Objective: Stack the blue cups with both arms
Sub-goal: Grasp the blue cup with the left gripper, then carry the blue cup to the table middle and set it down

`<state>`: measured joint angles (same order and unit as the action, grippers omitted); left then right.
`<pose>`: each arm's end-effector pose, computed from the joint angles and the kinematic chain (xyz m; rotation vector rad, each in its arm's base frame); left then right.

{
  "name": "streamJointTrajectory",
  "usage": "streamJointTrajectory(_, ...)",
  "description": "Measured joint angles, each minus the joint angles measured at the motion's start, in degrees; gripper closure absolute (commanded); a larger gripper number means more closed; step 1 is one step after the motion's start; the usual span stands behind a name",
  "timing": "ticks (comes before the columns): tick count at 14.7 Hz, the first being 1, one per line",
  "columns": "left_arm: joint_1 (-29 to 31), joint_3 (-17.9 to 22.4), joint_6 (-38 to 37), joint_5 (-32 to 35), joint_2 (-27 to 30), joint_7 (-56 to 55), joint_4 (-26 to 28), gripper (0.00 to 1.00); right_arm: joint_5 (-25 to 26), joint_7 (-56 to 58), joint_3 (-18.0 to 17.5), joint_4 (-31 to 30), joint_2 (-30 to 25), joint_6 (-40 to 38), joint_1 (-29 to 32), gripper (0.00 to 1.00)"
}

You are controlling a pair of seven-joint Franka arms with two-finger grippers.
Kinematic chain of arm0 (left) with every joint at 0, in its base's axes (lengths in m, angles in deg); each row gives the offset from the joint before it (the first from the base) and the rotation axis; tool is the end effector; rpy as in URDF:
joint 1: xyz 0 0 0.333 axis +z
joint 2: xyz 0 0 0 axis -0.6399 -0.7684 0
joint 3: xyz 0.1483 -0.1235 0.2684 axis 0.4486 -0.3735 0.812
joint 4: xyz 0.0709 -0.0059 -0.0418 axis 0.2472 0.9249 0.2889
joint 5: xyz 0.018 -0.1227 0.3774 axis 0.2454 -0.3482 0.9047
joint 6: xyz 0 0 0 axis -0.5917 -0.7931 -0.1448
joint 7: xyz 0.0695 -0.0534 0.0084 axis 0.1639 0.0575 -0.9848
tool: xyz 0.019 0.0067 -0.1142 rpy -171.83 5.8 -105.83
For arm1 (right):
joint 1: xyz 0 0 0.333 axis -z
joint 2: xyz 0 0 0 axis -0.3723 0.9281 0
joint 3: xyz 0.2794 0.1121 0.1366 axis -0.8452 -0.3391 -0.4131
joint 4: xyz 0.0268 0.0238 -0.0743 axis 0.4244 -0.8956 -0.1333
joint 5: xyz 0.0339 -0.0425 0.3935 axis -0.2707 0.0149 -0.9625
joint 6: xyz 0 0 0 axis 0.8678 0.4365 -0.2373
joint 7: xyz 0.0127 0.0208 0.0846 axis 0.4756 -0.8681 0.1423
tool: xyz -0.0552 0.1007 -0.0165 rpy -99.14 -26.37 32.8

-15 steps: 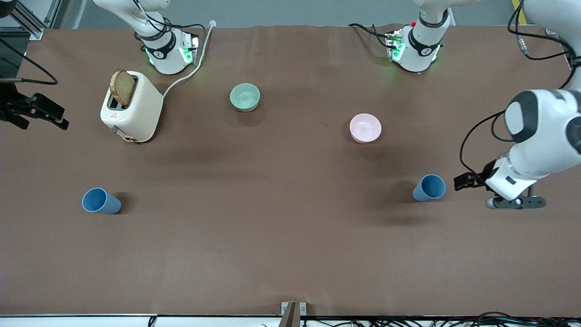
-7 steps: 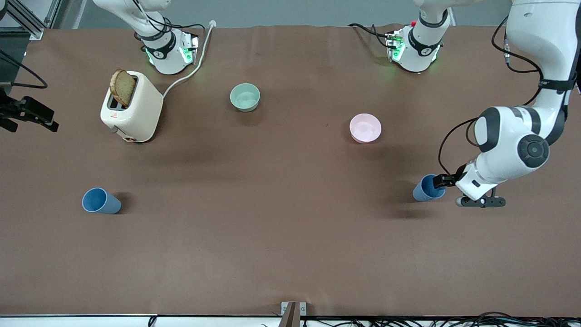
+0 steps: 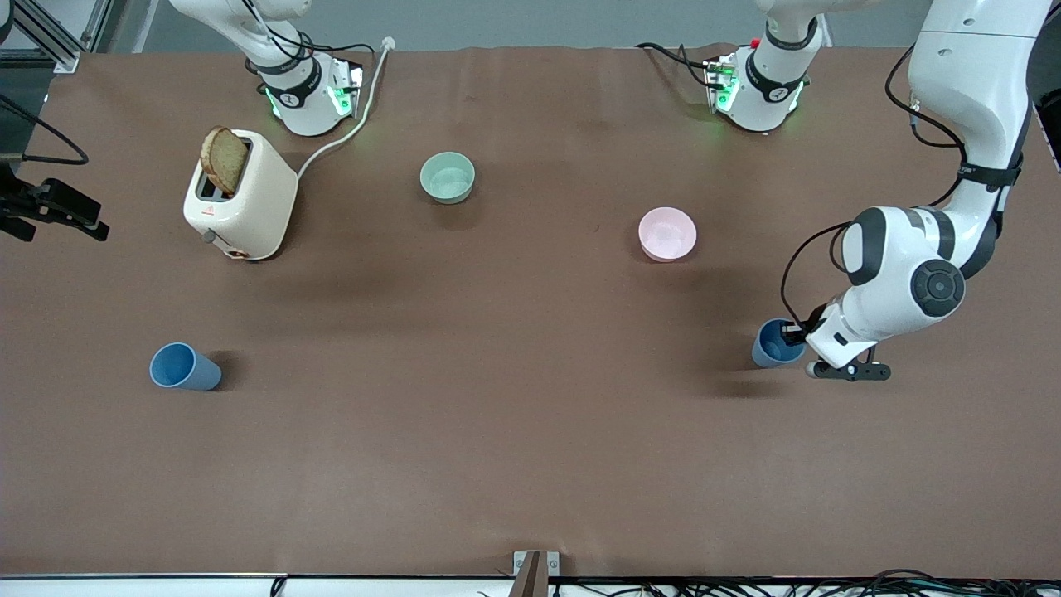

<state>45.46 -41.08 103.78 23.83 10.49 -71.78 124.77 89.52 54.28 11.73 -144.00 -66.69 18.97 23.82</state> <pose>0.6187 -0.0571 0.2519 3.0709 -0.0765 -0.0977 0.5551 -0.0516 0.6249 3.1395 -0.0125 0.0400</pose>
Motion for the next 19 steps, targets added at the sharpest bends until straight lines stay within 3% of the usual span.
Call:
streamJointTrajectory(5, -3.0, -9.5, 0.0, 0.0, 0.0, -20.8, -3.9, 1.00, 0.0, -3.0, 0.0, 0.0, 0.0, -1.1, -0.2, 0.00)
streamJointTrajectory(11, -19.6, -9.9, 0.0, 0.1, -5.2, -47.3, -13.0, 1.00, 0.0, -4.2, 0.0, 0.4, 0.0, -1.3, -0.4, 0.00)
streamJointTrajectory(16, -26.7, -9.6, 0.1, 4.5, -13.4, -60.3, -20.2, 0.99, 0.0, -4.2, 0.0, 0.5, 0.0, -1.2, -0.4, 0.00)
streamJointTrajectory(17, -27.4, -9.6, 0.1, 5.6, -14.5, -61.9, -21.1, 0.93, 0.0, -4.2, 0.0, 0.5, 0.0, -1.2, -0.4, 0.00)
streamJointTrajectory(18, -27.8, -9.6, 0.1, 6.4, -15.4, -62.9, -21.7, 0.77, 0.0, -4.2, 0.0, 0.5, 0.0, -1.2, -0.4, 0.00)
streamJointTrajectory(19, -28.0, -9.6, 0.1, 6.8, -16.0, -63.1, -22.0, 0.52, 0.0, -4.2, 0.0, 0.5, 0.0, -1.2, -0.4, 0.00)
